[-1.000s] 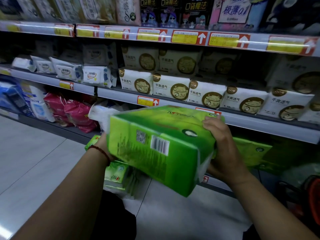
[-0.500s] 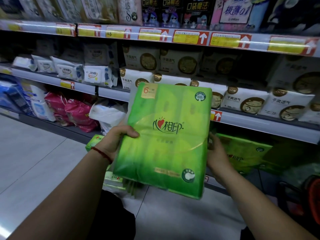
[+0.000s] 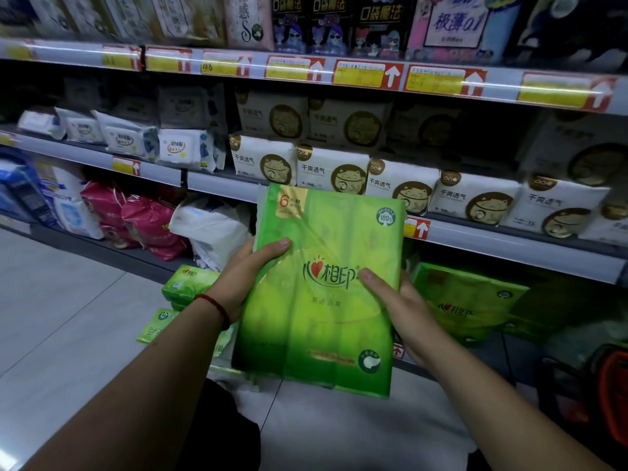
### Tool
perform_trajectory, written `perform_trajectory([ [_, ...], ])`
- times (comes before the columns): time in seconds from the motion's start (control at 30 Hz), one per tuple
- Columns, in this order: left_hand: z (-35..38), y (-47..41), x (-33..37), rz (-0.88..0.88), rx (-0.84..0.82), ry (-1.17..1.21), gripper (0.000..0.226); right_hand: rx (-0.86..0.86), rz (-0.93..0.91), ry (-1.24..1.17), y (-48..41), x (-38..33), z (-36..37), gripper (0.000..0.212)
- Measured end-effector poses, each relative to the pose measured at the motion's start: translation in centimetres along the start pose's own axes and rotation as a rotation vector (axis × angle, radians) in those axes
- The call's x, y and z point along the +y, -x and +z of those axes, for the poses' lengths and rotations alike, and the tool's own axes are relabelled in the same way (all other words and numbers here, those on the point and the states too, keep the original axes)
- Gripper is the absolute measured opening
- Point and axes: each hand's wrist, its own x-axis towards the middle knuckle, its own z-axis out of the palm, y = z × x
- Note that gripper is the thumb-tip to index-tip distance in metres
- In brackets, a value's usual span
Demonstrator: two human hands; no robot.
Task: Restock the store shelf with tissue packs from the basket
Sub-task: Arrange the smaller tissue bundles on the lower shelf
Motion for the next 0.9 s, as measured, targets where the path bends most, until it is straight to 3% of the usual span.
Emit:
perform_trajectory([
  [0.07, 0.1, -0.1, -0.1, -0.007, 0.005, -0.015, 0.063, -0.002, -0.004, -0.011, 0.0, 0.1, 0.0, 0.071],
  [0.33, 1.1, -1.3, -0.1, -0.031, -0.007, -0.025, 0.061, 0.014, -0.079, 0.030, -0.5, -0.6, -1.5, 0.051],
  [0.47, 1.5, -2.8, -0.3, -0.106, -0.077, -0.091, 0.085, 0.009, -0.110, 0.193, -1.5, -0.2, -2.3, 0.052],
  [0.57, 1.5, -4.1, -0.8, -0.156, -0.060, -0.179, 0.073, 0.028, -0.087, 0.270, -2.4, 0.4, -3.0, 0.032],
  [0.63, 1.3, -4.9, -1.1, -0.224, -0.031, -0.274, 0.078, 0.082, -0.109, 0.362, -3.3, 1.0, -3.6, 0.025],
  [0.7, 1.0, -5.5, -1.4, -0.303, -0.017, -0.345, 0.088, 0.136, -0.103, 0.483, -4.5, 1.7, -4.2, 0.037],
  [0.83, 1.8, -6.6, -1.6, -0.357, 0.048, -0.337, 0.066, 0.184, -0.022, 0.485, -7.3, 3.3, -4.5, 0.068],
  [0.9, 2.2, -7.3, -1.8, -0.367, 0.098, -0.297, 0.065, 0.163, 0.003, 0.482, -9.3, 5.7, -5.2, 0.074],
])
